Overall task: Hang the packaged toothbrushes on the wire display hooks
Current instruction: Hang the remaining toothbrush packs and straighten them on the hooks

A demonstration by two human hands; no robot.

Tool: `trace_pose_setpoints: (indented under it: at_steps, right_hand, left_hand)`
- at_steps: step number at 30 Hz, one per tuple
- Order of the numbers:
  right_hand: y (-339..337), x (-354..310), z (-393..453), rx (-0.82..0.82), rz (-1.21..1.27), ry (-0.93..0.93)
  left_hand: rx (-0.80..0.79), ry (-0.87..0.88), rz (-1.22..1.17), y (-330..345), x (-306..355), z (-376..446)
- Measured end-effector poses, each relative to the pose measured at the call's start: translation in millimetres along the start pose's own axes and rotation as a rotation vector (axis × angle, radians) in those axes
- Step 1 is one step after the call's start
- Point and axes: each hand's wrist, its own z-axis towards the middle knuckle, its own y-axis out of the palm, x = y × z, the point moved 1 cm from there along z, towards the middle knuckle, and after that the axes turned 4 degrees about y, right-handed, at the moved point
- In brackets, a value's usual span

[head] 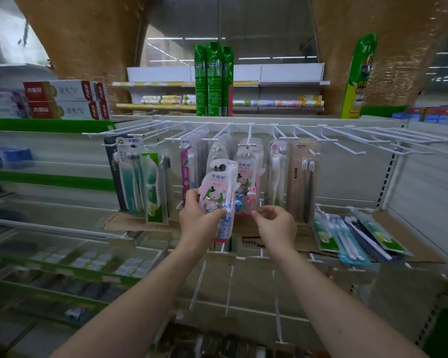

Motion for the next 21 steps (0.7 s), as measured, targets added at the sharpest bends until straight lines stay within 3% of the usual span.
trace_pose_setpoints:
  at_steps: [21]
  right_hand:
    - [-37.7, 3.5, -12.5, 0.050, 0.036, -0.022]
  left_hand:
    - [-0.133, 0.001, -0.050, 37.5, 25.1, 0.4]
